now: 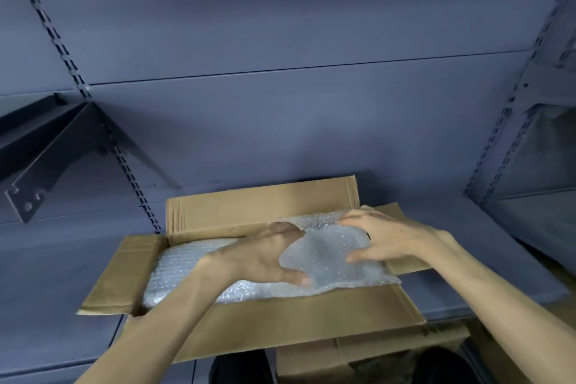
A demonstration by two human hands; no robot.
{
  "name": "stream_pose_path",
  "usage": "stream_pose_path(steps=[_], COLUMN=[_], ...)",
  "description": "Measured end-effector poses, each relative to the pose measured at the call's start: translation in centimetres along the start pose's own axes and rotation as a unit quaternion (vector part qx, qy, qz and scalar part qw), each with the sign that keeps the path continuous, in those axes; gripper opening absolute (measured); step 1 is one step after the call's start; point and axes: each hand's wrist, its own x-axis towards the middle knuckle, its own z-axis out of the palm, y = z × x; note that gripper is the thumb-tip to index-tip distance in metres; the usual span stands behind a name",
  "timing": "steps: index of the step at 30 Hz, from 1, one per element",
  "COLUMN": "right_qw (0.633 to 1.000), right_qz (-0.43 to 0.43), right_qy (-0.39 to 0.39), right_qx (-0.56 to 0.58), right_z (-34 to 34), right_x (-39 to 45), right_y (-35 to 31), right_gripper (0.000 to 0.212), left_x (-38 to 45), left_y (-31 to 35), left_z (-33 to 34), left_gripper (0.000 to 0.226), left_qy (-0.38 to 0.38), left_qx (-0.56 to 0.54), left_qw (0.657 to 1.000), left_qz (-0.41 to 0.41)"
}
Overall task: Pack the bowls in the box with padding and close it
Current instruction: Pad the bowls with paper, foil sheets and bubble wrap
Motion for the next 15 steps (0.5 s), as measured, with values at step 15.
stream_pose_path(steps=[15], right_qw=[0.989], right_qz=[-0.065], right_qy=[0.01], right_qx=[-0.134], right_z=[2.6], right_x=[0.7], right_y=[-0.5], right_gripper=[0.113], left_x=[1.5], left_y=[0.2], left_z=[3.2], left_gripper=[0.102], left_qy=[-0.019], left_qx=[0.111], left_qw=[0.994], left_qz=[0.001])
